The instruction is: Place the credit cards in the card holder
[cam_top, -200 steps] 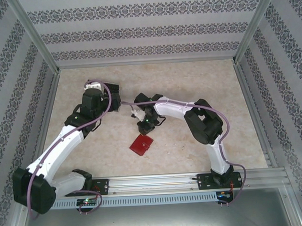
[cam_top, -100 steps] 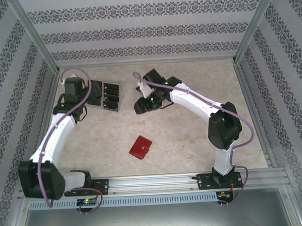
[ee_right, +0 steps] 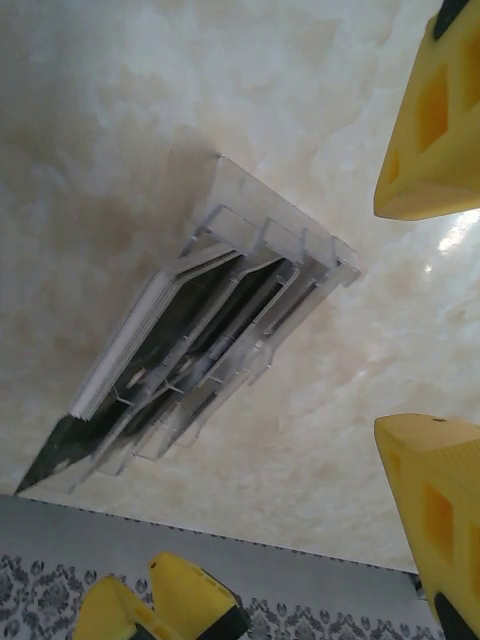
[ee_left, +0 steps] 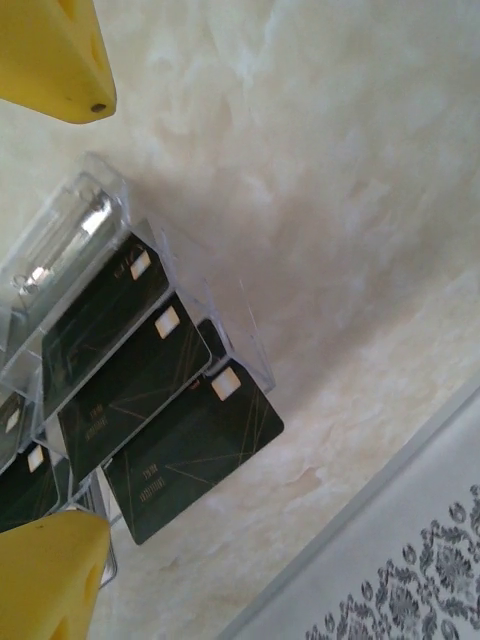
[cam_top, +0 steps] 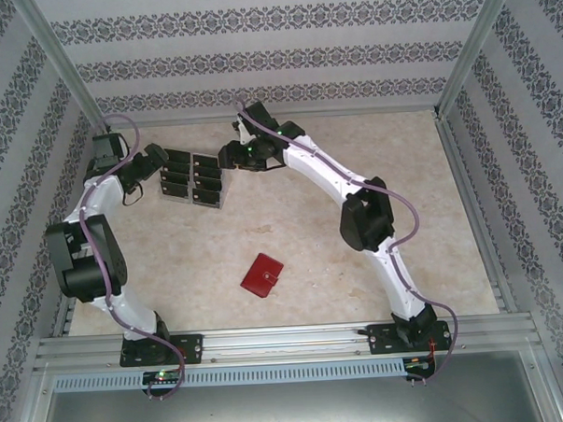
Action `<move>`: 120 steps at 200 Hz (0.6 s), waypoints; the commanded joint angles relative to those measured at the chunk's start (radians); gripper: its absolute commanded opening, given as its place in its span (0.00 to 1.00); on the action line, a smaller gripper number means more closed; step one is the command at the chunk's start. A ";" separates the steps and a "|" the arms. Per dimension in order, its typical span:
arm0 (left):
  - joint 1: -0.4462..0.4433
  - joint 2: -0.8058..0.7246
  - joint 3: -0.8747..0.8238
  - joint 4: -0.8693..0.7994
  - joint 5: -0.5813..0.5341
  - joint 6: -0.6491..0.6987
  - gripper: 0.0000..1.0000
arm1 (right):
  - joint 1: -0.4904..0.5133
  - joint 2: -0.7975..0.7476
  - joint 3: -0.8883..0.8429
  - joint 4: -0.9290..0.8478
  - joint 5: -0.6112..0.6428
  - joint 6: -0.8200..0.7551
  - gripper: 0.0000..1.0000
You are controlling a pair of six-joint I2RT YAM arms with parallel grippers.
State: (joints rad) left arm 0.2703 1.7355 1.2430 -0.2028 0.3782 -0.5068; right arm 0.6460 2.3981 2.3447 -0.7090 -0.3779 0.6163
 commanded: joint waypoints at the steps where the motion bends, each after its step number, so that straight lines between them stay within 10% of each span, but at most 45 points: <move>1: 0.007 0.023 0.001 0.188 0.139 -0.022 1.00 | 0.012 0.039 0.081 -0.036 0.021 0.044 0.55; 120: 0.026 0.245 0.010 0.517 0.317 -0.131 1.00 | 0.012 0.152 0.087 0.035 0.013 0.079 0.53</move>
State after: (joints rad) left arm 0.2844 1.9617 1.2430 0.1951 0.6331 -0.5926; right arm 0.6460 2.5198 2.3966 -0.7002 -0.3653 0.6785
